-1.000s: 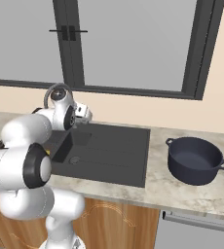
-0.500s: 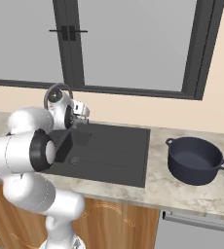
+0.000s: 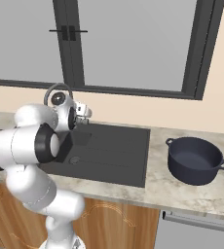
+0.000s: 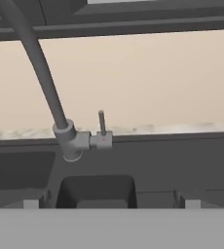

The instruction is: Dump the lemon from the pot into the sink. Then turn on the water and wash the lemon. Then turn off the water and put the lemon back in the pot.

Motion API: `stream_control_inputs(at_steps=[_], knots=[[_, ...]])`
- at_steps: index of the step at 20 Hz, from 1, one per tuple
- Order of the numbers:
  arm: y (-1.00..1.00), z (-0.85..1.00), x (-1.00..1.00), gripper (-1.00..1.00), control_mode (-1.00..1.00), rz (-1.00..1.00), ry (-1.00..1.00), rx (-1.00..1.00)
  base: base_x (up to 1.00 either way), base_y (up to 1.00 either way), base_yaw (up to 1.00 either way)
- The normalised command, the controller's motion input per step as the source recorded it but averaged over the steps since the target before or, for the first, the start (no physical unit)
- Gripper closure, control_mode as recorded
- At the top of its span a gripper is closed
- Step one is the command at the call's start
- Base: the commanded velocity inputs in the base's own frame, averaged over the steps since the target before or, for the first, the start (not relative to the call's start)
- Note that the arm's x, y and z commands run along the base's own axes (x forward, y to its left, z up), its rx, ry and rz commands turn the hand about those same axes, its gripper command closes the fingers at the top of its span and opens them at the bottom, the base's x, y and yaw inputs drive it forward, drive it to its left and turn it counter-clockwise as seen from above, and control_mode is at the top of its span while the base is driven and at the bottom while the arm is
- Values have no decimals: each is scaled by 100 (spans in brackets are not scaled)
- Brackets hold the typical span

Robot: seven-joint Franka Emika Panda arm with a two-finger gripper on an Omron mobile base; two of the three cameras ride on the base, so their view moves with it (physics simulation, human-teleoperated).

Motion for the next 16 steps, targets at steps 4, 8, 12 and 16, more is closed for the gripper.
stream_control_inputs(at_steps=[4,8,12,16], knots=[[0,-16,40,-100,-100,0,1,0,0,0,0],[0,-27,30,-100,-100,0,1,0,0,0,0],[8,-23,12,-100,-100,0,0,0,0,0,0],[13,-16,18,-100,-100,0,0,0,0,0,0]])
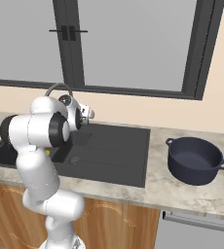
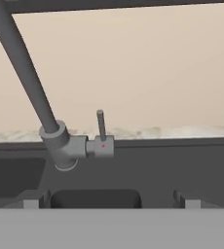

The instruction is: Dump the lemon from the pot into the sink. Then turn on the water and wash the lemon. Then turn off the water and put the lemon back in the pot.

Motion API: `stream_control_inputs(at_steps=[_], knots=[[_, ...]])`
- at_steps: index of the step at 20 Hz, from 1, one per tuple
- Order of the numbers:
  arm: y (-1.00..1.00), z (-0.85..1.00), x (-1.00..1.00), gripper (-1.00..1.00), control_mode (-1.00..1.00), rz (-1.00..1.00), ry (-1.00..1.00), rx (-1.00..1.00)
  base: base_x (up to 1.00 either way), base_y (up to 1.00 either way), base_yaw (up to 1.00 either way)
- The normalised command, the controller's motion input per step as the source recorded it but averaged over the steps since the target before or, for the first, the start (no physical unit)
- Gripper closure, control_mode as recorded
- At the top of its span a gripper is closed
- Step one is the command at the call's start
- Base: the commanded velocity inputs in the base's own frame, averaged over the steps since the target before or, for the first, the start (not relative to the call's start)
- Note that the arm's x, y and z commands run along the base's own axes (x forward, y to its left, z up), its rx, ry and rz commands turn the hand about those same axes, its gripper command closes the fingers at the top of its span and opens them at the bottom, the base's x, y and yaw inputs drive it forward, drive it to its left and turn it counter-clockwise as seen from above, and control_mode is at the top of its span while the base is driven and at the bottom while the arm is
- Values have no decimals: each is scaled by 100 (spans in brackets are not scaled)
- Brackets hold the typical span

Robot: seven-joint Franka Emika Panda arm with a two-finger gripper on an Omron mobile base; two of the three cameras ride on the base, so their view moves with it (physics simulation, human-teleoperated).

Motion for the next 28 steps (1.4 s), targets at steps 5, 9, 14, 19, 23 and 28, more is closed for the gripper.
stream_control_inputs(at_steps=[5,9,14,19,23,28], knots=[[6,-13,30,-100,-100,0,4,0,0,0,0],[0,-19,38,-100,-100,0,8,0,0,0,0],[0,-16,35,-100,-100,0,2,0,0,0,0],[0,-18,28,-100,-100,0,0,0,0,0,0],[0,-22,21,-100,-100,0,0,0,0,0,0],[-6,-16,27,-100,-100,4,0,0,0,0,0]])
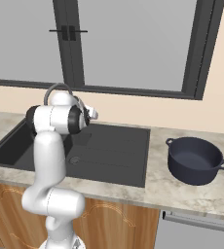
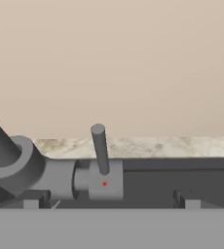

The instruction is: Dump the lemon from the pot into the sink. Then turn on the water and wash the lemon. Then turn off the water and put the lemon back in the pot.

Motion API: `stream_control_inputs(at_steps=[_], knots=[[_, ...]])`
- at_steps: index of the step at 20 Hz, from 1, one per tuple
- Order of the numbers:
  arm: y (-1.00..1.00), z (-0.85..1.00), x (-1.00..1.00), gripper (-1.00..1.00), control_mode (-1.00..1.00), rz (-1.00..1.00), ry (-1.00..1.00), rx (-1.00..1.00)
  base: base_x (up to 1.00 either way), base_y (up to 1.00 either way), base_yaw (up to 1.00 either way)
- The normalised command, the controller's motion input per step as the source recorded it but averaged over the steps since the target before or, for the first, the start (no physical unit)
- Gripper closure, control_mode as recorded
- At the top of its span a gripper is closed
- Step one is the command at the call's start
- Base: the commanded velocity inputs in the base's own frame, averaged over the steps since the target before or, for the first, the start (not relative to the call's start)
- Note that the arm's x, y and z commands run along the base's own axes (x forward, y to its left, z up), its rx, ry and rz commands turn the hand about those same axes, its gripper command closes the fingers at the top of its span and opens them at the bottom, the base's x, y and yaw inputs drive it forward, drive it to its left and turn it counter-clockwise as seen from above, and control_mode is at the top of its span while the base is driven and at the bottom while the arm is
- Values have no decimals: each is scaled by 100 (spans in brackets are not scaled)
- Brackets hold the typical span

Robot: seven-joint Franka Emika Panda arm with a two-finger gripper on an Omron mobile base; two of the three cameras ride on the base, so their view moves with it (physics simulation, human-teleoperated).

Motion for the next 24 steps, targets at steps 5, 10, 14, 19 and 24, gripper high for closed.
stream_control_inputs(at_steps=[5,10,14,19,24], knots=[[-13,-12,30,-100,-100,4,0,0,0,0,0],[-21,-2,29,-100,-100,1,0,0,0,0,0],[-7,0,26,-100,-100,0,0,0,0,0,0],[0,-3,20,-100,-100,0,0,0,0,0,0],[0,-9,12,-100,-100,0,0,0,0,0,0]])
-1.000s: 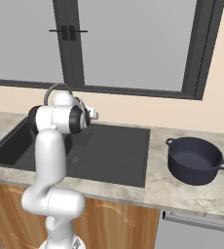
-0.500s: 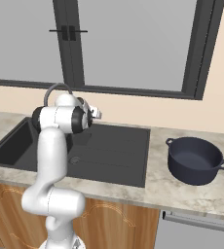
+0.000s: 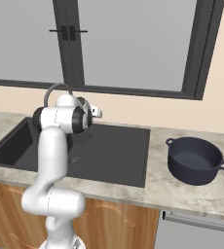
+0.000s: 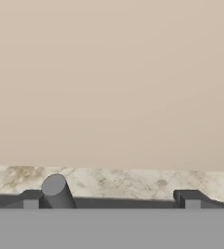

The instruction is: Dump the lemon from the pot into the sink. Then turn on the water and wash the lemon. Then turn off the water and put the lemon back in the pot.

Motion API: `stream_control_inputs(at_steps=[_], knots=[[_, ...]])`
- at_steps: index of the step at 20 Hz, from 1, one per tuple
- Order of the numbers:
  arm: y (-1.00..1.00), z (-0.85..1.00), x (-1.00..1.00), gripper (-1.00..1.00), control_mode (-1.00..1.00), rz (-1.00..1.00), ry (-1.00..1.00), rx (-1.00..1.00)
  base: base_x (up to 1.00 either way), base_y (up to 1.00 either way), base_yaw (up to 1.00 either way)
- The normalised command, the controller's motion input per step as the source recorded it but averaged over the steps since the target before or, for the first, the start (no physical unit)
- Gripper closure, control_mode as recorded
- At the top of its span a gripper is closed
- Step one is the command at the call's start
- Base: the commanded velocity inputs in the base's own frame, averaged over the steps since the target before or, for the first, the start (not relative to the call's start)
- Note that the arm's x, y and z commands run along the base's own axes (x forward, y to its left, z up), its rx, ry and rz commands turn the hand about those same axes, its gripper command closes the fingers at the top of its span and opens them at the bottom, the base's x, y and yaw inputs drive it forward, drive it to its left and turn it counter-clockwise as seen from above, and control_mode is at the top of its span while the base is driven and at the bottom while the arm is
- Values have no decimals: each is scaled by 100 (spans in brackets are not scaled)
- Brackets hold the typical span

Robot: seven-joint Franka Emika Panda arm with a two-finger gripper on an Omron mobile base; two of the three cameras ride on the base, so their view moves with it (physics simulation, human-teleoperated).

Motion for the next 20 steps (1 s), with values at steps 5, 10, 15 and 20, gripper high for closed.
stream_control_inputs(at_steps=[5,10,15,20], knots=[[0,-18,18,-100,-100,0,0,0,0,0,0],[1,-24,7,-100,-100,0,0,0,0,0,0],[0,-12,0,-100,-100,0,0,0,0,0,0],[-26,-9,17,-100,-100,0,0,3,0,0,0]])
